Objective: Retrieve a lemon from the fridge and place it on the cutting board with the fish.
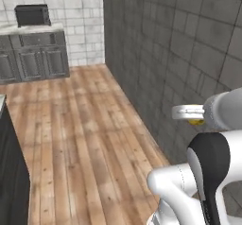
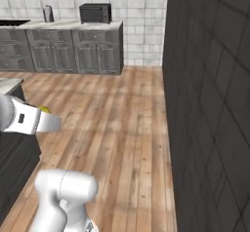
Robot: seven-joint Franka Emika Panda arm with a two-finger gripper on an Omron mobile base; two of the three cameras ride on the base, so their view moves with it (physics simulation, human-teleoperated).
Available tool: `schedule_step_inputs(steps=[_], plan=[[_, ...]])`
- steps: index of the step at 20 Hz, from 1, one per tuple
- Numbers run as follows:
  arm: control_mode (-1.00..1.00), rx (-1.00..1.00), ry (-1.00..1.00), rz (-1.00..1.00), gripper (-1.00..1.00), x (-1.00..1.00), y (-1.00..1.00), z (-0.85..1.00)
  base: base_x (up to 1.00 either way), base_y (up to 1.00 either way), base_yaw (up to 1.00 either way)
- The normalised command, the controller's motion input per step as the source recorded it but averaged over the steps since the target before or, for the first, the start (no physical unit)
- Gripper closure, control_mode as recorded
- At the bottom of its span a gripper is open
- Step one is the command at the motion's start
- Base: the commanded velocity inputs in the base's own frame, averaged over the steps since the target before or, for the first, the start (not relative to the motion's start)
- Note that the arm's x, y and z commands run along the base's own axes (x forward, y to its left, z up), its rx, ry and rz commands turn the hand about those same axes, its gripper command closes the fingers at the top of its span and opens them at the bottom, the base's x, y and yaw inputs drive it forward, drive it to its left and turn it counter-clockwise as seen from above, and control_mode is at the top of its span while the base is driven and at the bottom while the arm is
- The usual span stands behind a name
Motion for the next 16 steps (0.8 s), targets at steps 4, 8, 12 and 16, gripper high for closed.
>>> schedule_step_inputs(steps=[4,8,12,16], plan=[[1.00,0.00,0.00,0.00,1.00,0.00,0.00,0.00,1.00,0.03,0.18],[1.00,0.00,0.00,0.00,1.00,0.00,0.00,0.00,1.00,0.00,0.16],[1.00,0.00,0.00,0.00,1.00,0.00,0.00,0.00,1.00,0.00,0.17],[1.00,0.00,0.00,0.00,1.00,0.00,0.00,0.00,1.00,0.00,0.18]])
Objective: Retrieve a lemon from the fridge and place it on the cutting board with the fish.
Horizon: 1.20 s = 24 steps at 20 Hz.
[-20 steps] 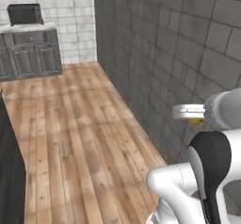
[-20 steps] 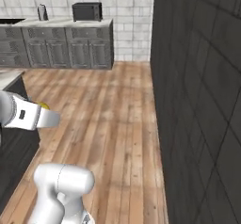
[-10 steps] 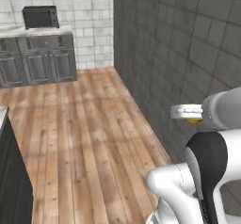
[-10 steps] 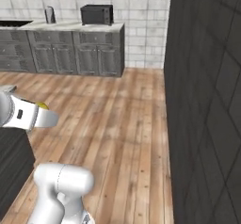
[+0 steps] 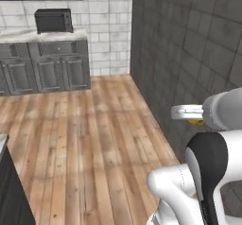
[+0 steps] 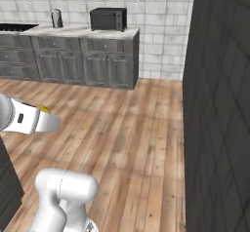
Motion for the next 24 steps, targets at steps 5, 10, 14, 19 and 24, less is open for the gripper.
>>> schedule_step_inputs(steps=[5,10,14,19,24], plan=[[1.00,0.00,0.00,0.00,1.00,0.00,0.00,0.00,1.00,0.00,0.24],[1.00,0.00,0.00,0.00,1.00,0.00,0.00,0.00,1.00,0.00,0.27],[1.00,0.00,0.00,0.00,1.00,0.00,0.00,0.00,1.00,0.00,0.29],[1.00,0.00,0.00,0.00,1.00,0.00,0.00,0.00,1.00,-0.04,0.40],[1.00,0.00,0.00,0.00,1.00,0.00,0.00,0.00,1.00,-0.20,0.52]])
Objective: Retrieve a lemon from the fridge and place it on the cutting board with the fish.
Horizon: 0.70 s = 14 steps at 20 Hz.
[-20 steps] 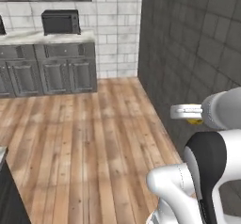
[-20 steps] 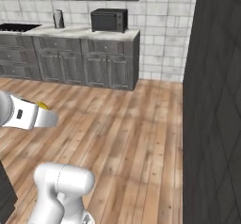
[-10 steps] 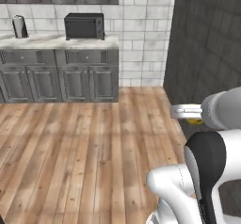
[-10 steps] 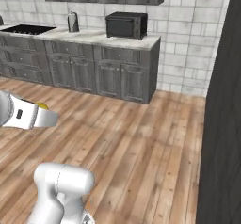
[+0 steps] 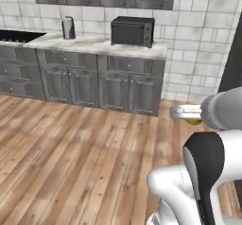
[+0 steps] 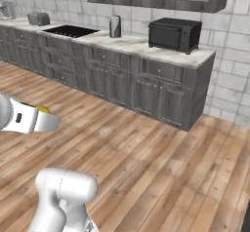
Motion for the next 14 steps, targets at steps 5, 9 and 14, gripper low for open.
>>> schedule_step_inputs(steps=[5,9,14], plan=[[1.00,0.00,0.00,0.00,1.00,0.00,0.00,0.00,1.00,-0.09,0.68],[1.00,0.00,0.00,0.00,1.00,0.00,0.00,0.00,1.00,-0.05,0.72],[1.00,0.00,0.00,0.00,1.00,0.00,0.00,0.00,1.00,-0.06,0.69]])
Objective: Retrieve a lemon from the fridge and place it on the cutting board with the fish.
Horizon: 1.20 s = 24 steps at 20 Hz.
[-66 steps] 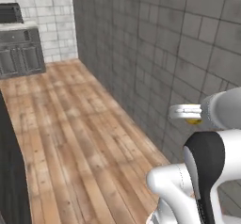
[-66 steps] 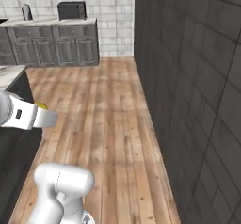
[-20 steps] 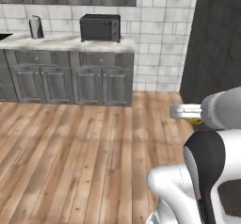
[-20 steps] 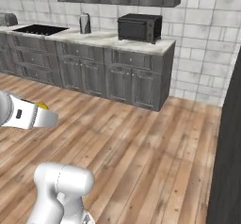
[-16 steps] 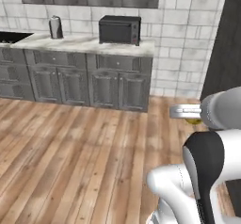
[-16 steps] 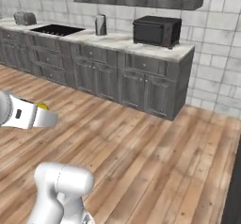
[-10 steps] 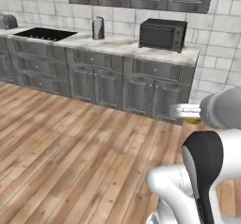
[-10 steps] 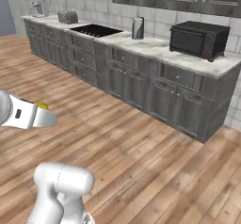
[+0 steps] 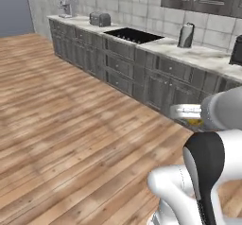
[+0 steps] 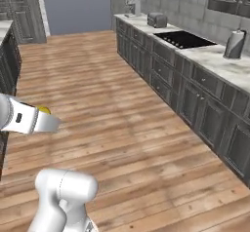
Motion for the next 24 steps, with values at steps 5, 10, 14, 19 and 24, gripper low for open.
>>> schedule_step_inputs(steps=[5,10,14,19,24], plan=[[1.00,0.00,0.00,0.00,1.00,0.00,0.00,0.00,1.00,-0.12,0.67],[1.00,0.00,0.00,0.00,1.00,0.00,0.00,0.00,1.00,-0.38,0.61],[1.00,0.00,0.00,0.00,1.00,0.00,0.00,0.00,1.00,-0.71,0.48],[1.00,0.00,0.00,0.00,1.00,0.00,0.00,0.00,1.00,-0.74,0.42],[1.00,0.00,0.00,0.00,1.00,0.00,0.00,0.00,1.00,-0.63,0.32]])
